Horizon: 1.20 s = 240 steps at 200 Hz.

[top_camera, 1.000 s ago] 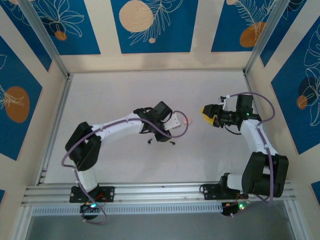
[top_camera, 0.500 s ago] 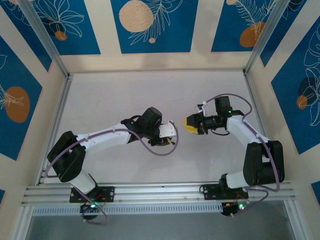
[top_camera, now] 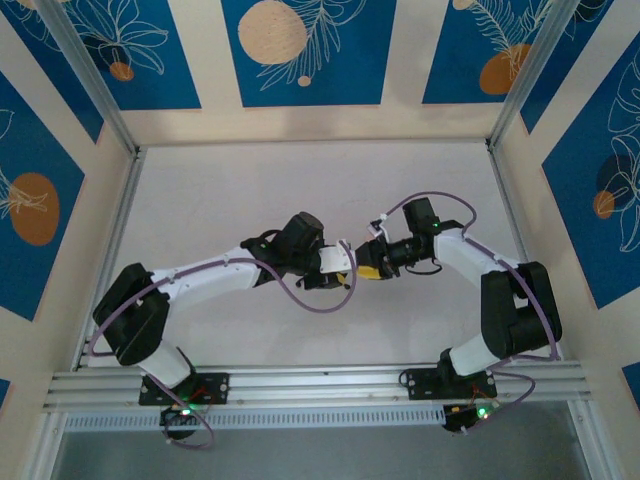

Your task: Insert wireless bluetooth earbuds into charging case

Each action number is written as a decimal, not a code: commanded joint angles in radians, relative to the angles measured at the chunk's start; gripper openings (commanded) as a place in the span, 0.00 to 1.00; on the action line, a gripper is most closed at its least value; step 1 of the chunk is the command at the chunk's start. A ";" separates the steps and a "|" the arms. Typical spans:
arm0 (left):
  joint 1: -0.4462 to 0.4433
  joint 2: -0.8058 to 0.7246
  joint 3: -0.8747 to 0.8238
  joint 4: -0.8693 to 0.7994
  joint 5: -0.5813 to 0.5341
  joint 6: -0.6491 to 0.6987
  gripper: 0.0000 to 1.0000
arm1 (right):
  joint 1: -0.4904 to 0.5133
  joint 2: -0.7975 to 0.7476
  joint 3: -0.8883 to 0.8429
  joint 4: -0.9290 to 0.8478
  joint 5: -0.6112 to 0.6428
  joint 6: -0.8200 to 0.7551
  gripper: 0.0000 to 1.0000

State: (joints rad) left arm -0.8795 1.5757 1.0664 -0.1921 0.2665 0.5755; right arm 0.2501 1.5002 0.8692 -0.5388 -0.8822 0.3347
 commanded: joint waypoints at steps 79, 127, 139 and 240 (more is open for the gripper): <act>-0.009 -0.051 -0.010 0.060 0.059 -0.018 0.40 | 0.041 0.025 0.030 0.022 -0.046 -0.041 0.40; -0.009 -0.065 -0.008 0.066 0.060 -0.020 0.40 | 0.044 0.002 0.030 0.043 -0.056 -0.056 0.21; -0.009 -0.071 -0.009 0.069 0.056 -0.020 0.43 | 0.044 -0.014 0.030 0.051 -0.051 -0.063 0.17; 0.119 -0.242 -0.130 0.251 0.082 -0.219 1.00 | -0.038 -0.291 -0.054 0.255 0.092 -0.108 0.14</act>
State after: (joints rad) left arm -0.8135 1.3914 0.9855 -0.0425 0.2684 0.4450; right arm 0.2363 1.2621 0.8406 -0.3763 -0.8001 0.2596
